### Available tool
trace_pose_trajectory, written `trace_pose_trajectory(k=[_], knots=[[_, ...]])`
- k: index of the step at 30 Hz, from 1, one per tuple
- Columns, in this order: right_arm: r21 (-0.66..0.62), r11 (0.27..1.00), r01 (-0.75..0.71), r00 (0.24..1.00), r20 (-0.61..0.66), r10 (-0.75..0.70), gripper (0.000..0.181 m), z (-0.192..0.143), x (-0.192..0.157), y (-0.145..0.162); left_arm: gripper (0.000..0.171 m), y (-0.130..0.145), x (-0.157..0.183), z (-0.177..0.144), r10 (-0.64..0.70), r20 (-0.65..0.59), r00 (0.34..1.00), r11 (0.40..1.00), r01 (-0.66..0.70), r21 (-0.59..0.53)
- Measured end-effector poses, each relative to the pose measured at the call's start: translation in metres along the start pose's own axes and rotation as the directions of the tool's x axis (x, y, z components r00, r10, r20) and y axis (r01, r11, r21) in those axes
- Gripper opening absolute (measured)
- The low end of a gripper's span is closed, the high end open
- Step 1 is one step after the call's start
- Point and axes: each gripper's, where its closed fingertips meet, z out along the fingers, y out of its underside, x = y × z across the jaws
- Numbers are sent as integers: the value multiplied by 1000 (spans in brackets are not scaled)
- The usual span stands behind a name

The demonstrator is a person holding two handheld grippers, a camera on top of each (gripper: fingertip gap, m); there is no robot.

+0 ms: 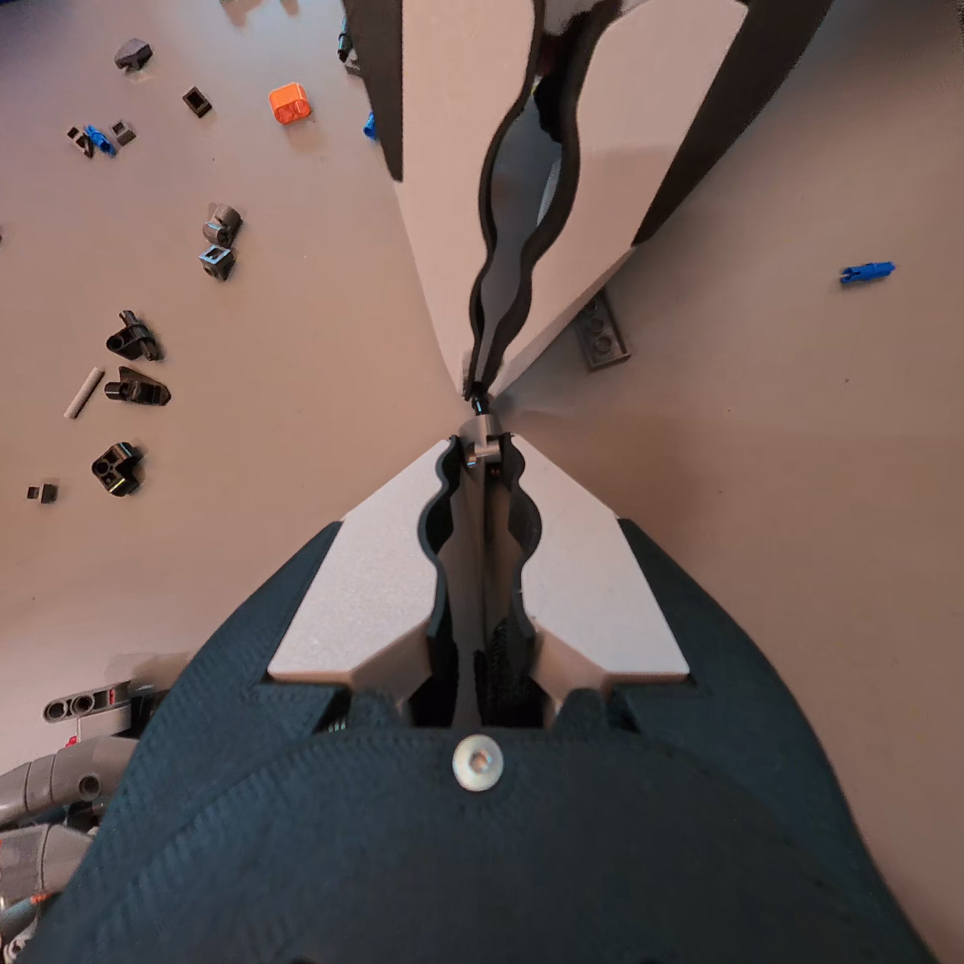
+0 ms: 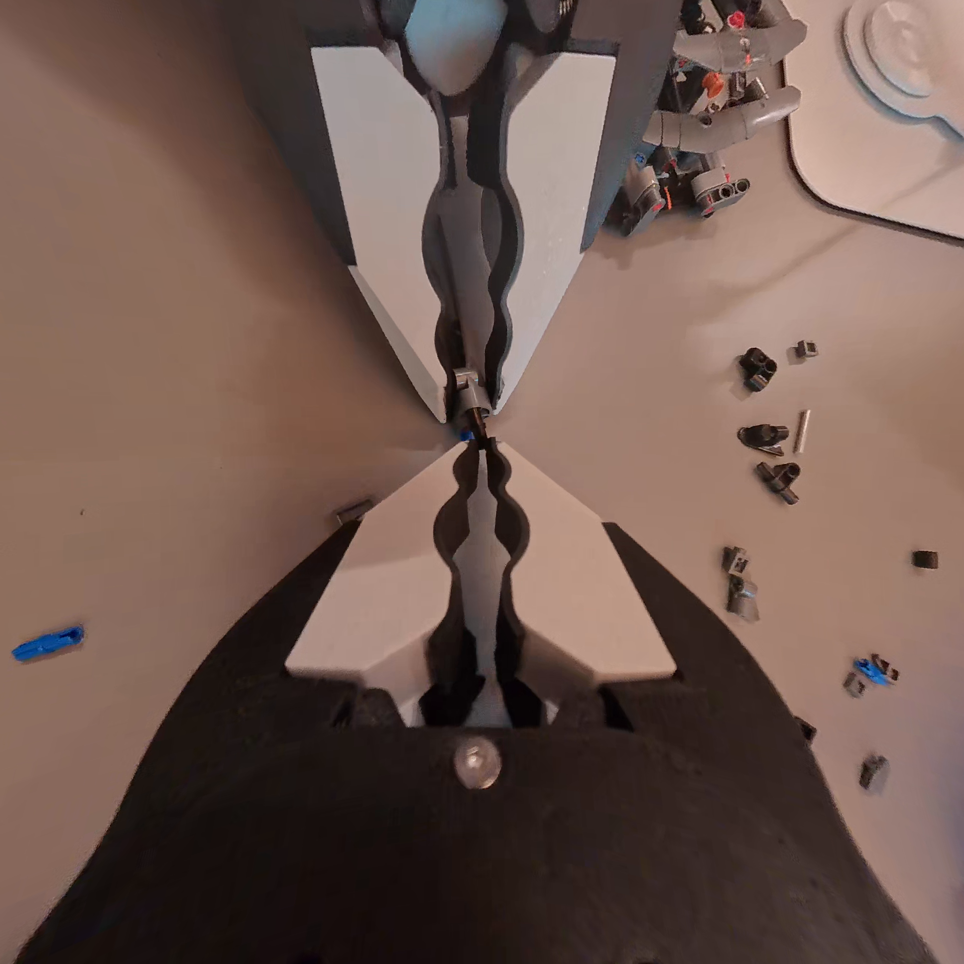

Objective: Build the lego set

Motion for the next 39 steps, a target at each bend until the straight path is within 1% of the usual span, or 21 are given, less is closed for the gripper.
trace_pose_trajectory(k=[9,16,22,28,33,39], knots=[[-64,997,36,994,-105,-42,0,-2,1,1,14,0,0,0,-8,-3,1000,1000,8,1],[-64,997,36,984,-172,-47,0,-7,1,0,14,0,0,0,-10,-3,1000,1000,10,1],[-46,999,16,980,-199,-25,0,-6,1,1,14,0,0,0,-13,-4,1000,1000,13,2],[-62,997,48,969,-241,-62,0,-7,0,0,14,0,0,0,-14,-6,1000,1000,14,4],[-23,998,64,973,-221,-68,0,-8,-1,-3,14,0,0,0,-12,-12,1000,1000,12,9],[23,996,85,985,-152,-81,0,-9,-3,-4,14,0,1,0,0,-15,1000,1000,0,12]])
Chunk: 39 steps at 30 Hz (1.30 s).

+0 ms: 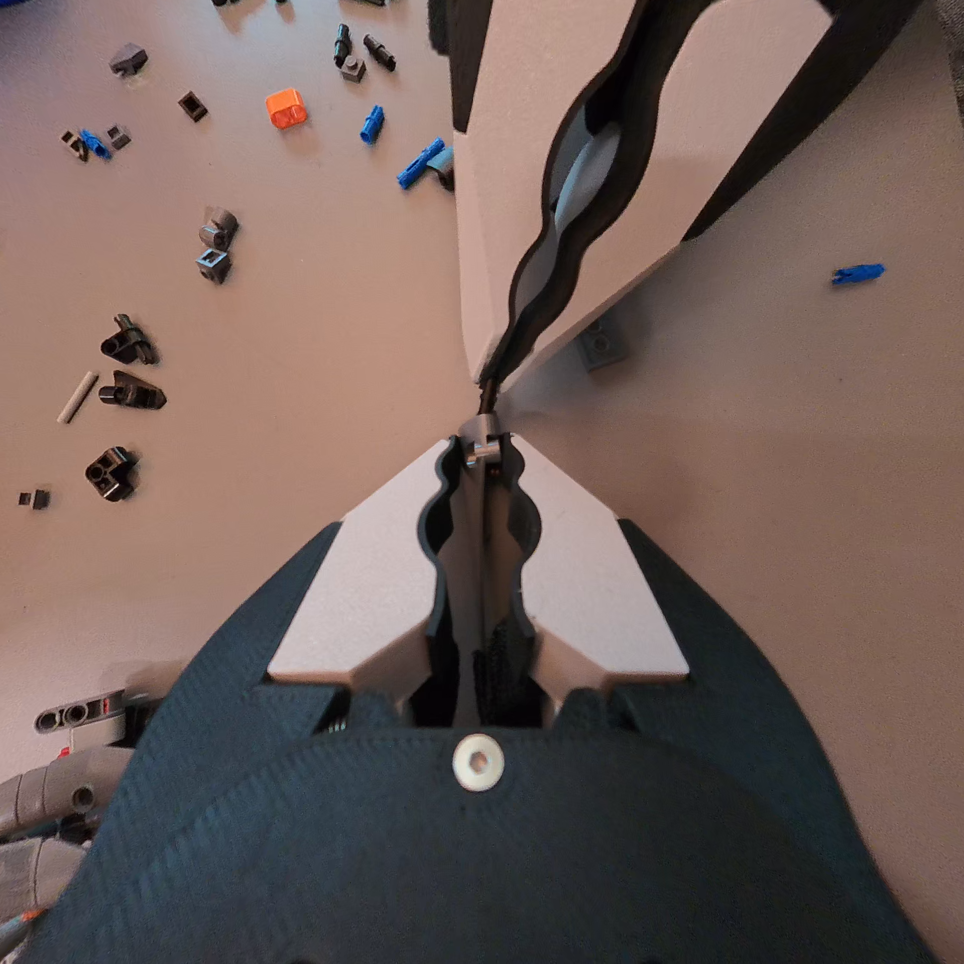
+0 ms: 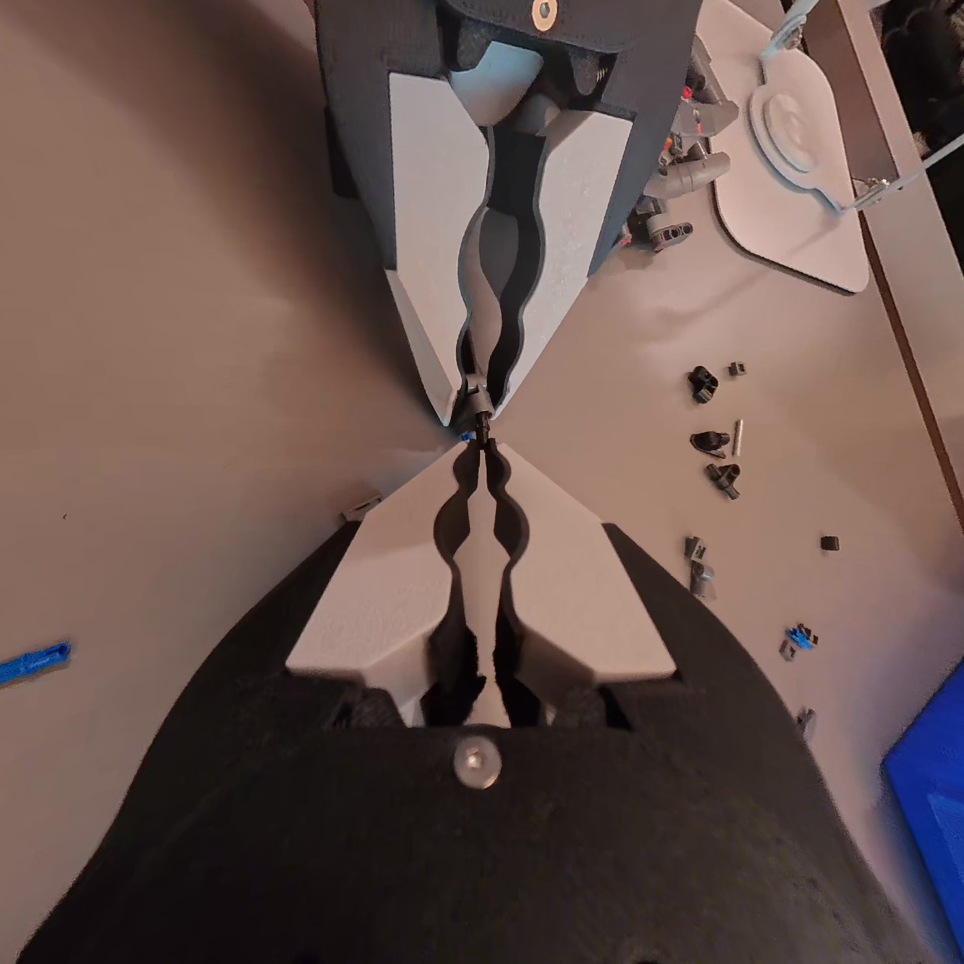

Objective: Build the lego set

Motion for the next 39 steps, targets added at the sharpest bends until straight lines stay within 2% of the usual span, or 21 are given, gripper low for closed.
trace_pose_trajectory(k=[15,22,36,39], knots=[[42,999,1,996,85,-4,0,0,-4,-1,14,0,1,0,10,-15,1000,1000,-10,12],[66,997,36,986,162,-47,0,5,-20,-8,14,-3,6,2,27,-36,999,999,-26,28],[19,997,-77,983,167,72,0,-1,-18,9,14,-1,6,1,37,-39,999,999,-36,19],[9,993,-121,976,183,118,6,-5,-19,10,14,1,6,-1,41,-41,998,999,-41,4]])
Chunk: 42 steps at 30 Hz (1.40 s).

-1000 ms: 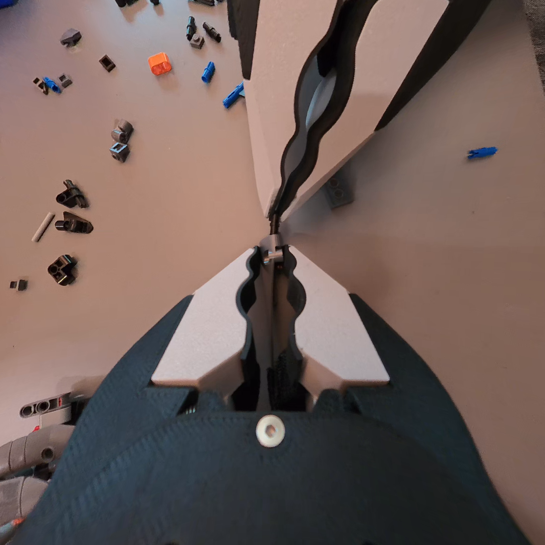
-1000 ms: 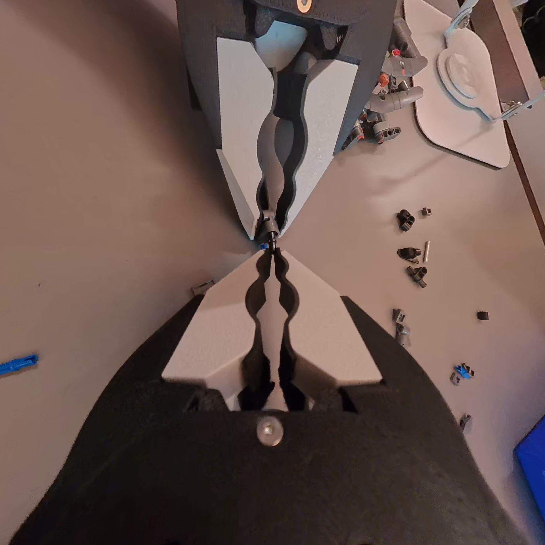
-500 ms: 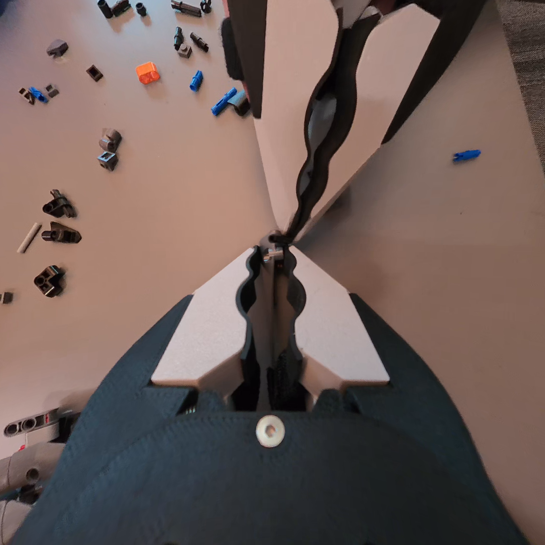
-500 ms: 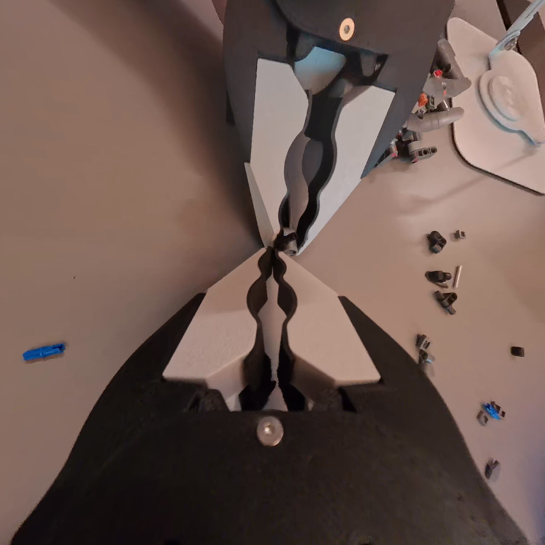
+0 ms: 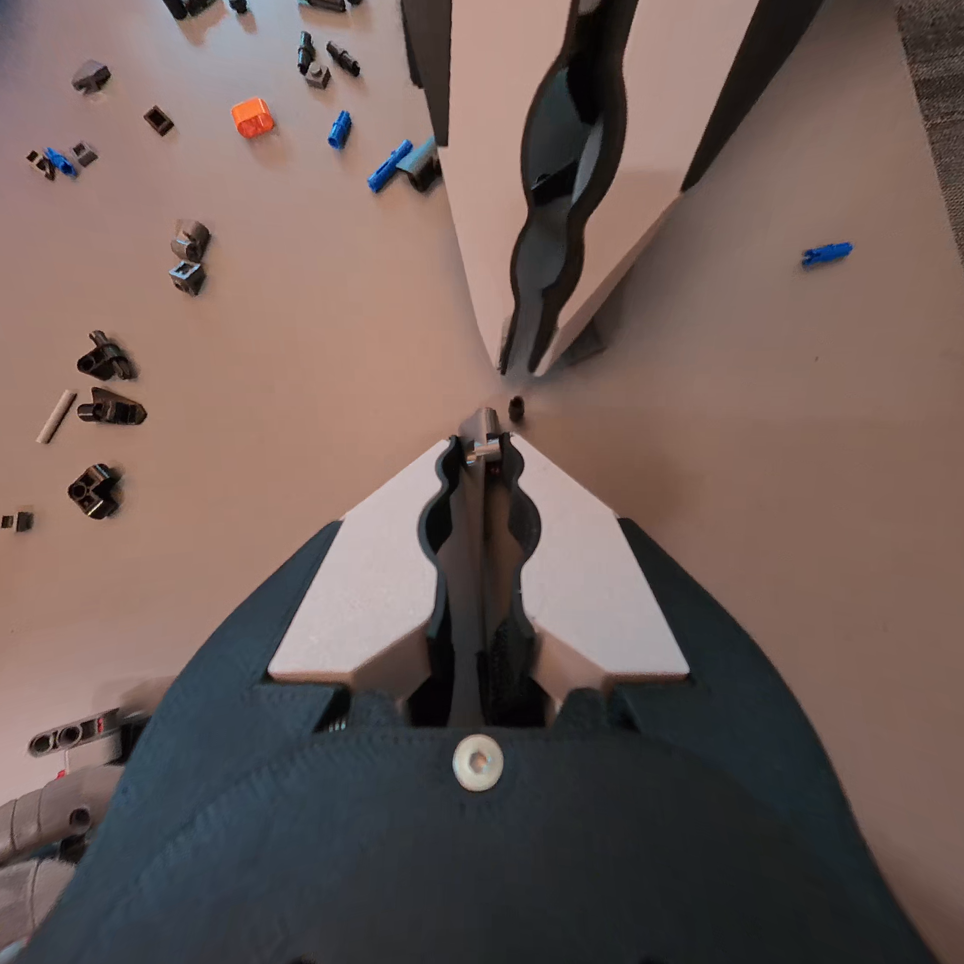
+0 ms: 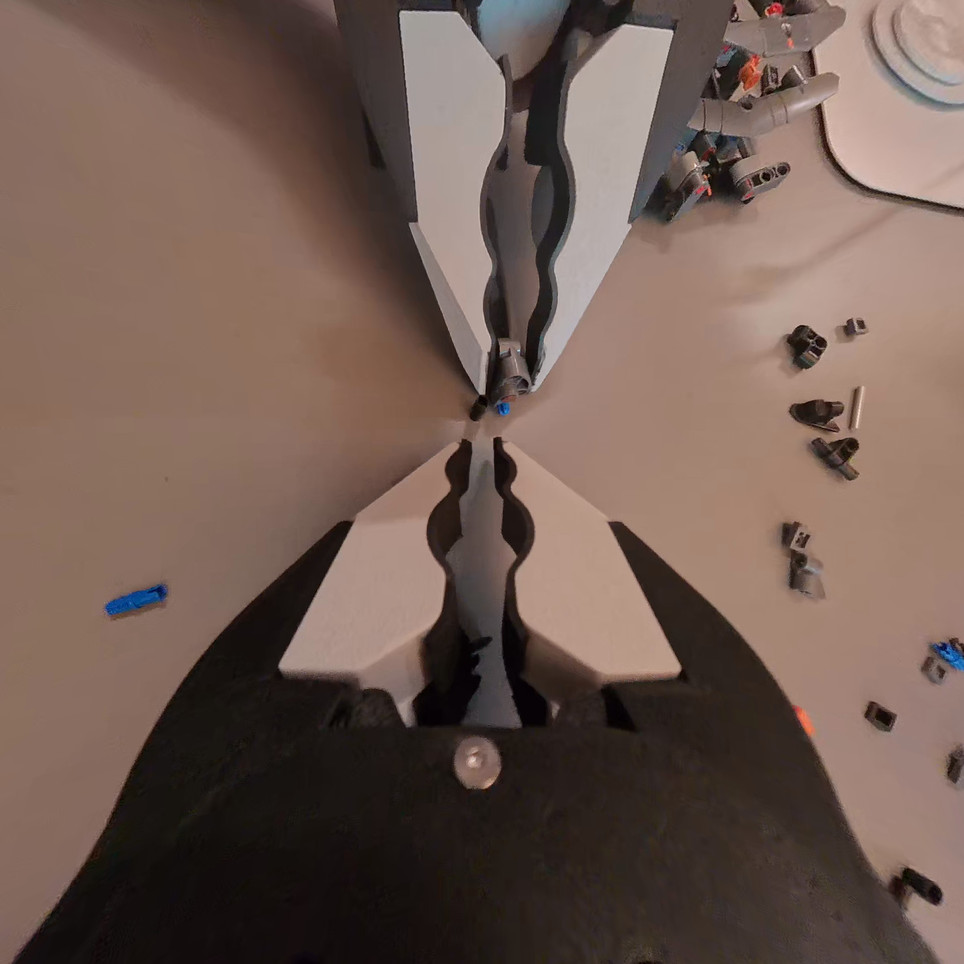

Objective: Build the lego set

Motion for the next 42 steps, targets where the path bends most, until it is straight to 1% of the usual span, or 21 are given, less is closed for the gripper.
trace_pose_trajectory(k=[2,6,10,12,14,17,20,23,27,29,34,42], knots=[[0,1000,-22,1000,14,22,12,2,-2,-2,14,3,-3,-3,3,17,1000,1000,-3,-23],[-2,999,-46,999,16,46,17,6,-2,-10,14,6,-3,-5,0,20,1000,999,1,-36],[-17,999,-50,999,18,51,10,8,2,-13,14,7,-2,-5,1,22,1000,999,0,-38],[-22,998,-57,998,41,58,9,10,0,-13,14,7,-2,-5,-1,21,1000,999,2,-35],[-17,998,-58,997,52,59,3,11,-1,-14,14,7,-2,-5,-2,20,1000,999,3,-33],[-12,998,-66,996,54,67,2,13,-1,-15,14,7,-2,-5,-7,17,1000,1000,7,-30],[63,987,-147,988,63,143,2,7,4,-25,14,6,-4,-5,-13,25,1000,1000,14,-18],[183,949,-256,966,74,246,1,-5,15,-38,14,-7,-4,-7,-47,17,999,997,45,62],[390,843,-369,929,123,349,1,-29,28,-59,13,-32,-10,-23,-110,6,994,969,106,225],[455,796,-398,916,146,375,1,-38,32,-65,13,-42,-13,-32,-137,0,991,947,131,293],[554,721,-416,906,179,385,1,-56,37,-78,13,-61,-12,-49,-164,-34,986,891,163,423],[620,657,-429,899,227,374,1,-69,36,-89,13,-75,-5,-64,-156,-77,985,846,173,504]])
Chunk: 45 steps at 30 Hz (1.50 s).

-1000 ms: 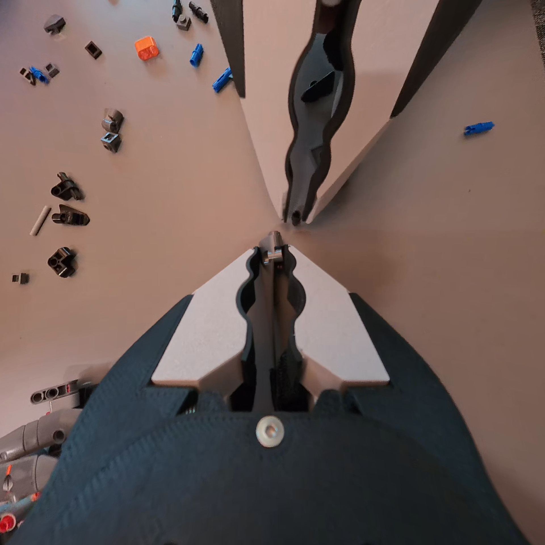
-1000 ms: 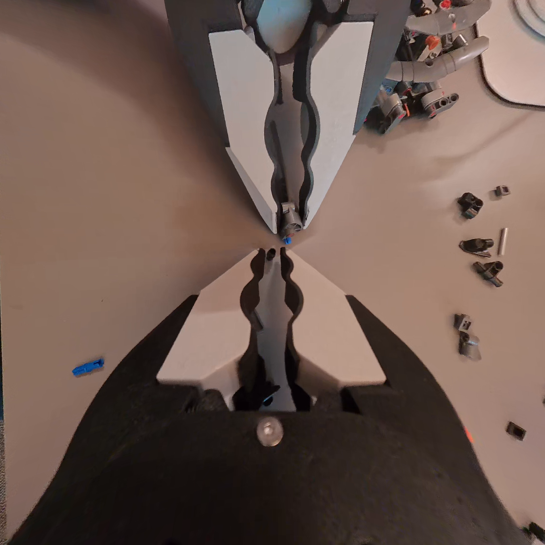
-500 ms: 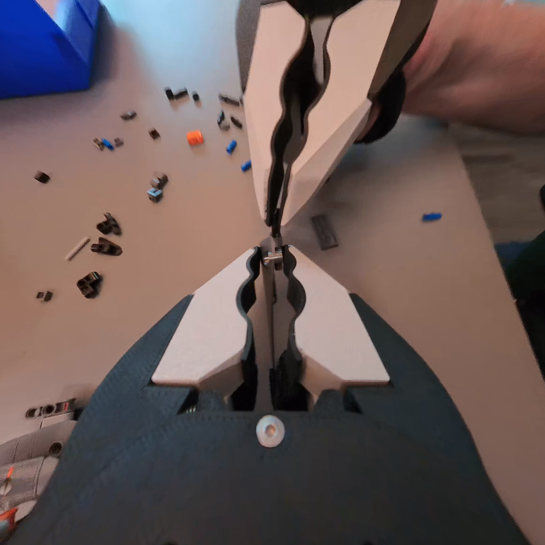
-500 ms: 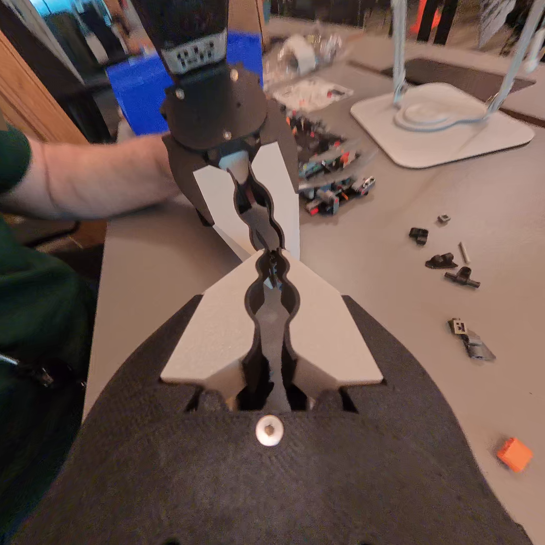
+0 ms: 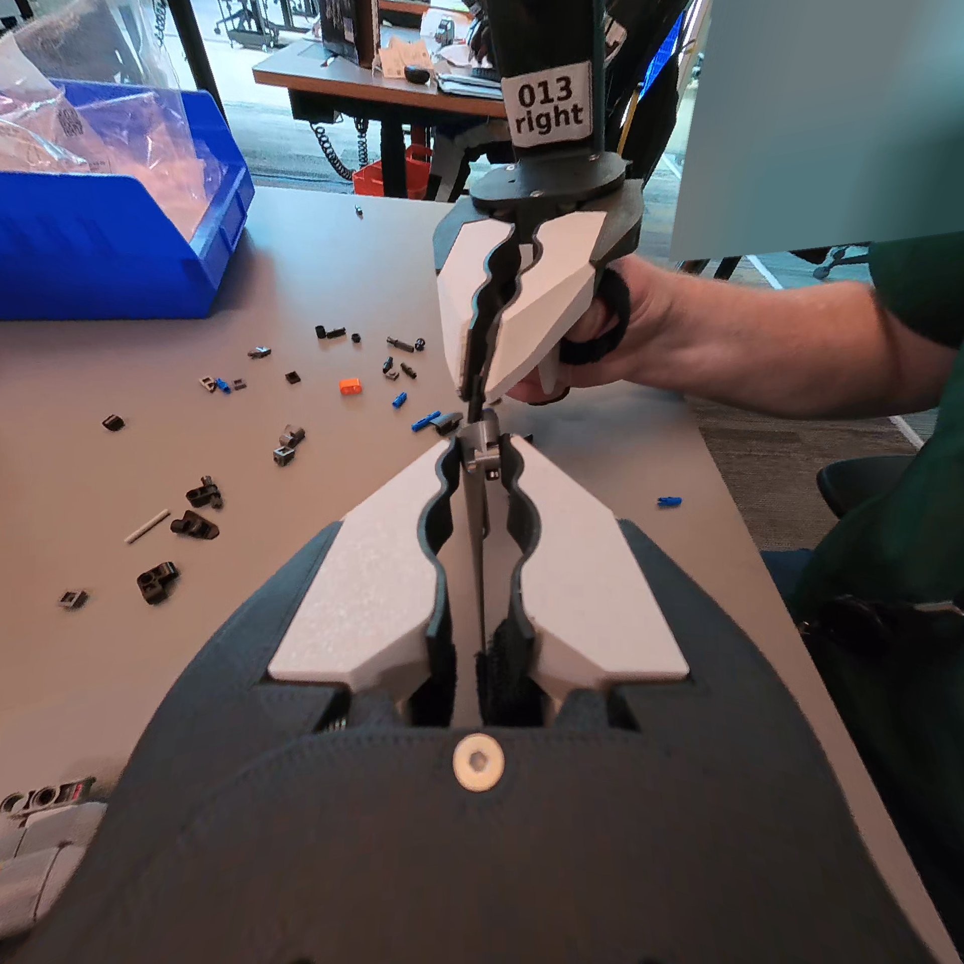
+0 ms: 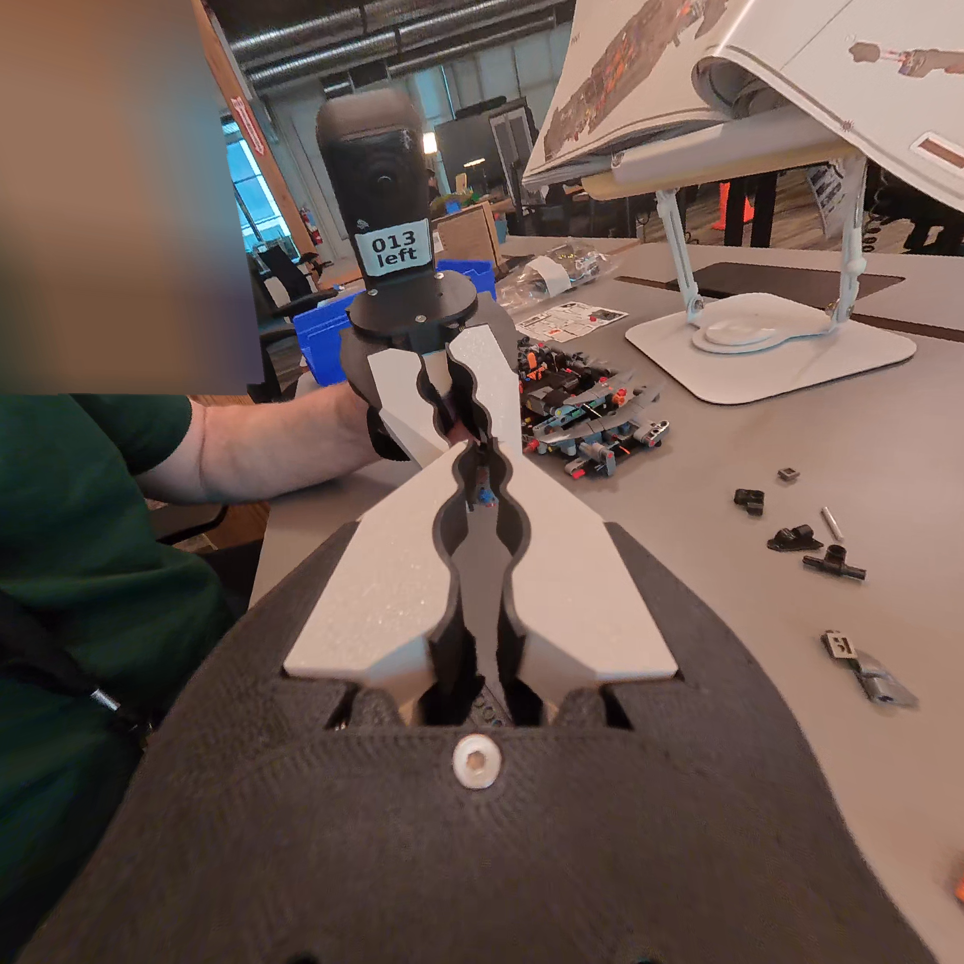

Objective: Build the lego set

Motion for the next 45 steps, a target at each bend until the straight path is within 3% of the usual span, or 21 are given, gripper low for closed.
trace_pose_trajectory(k=[27,35,45], knots=[[-20,996,86,994,75,-84,1,-4,-16,2,13,-3,7,2,162,61,985,986,-160,-36],[-101,985,138,985,121,-125,1,1,-20,13,12,1,9,6,234,90,968,969,-225,-103],[-219,965,145,987,96,-127,1,-1,-11,32,13,23,6,16,211,57,976,960,-196,-202]])
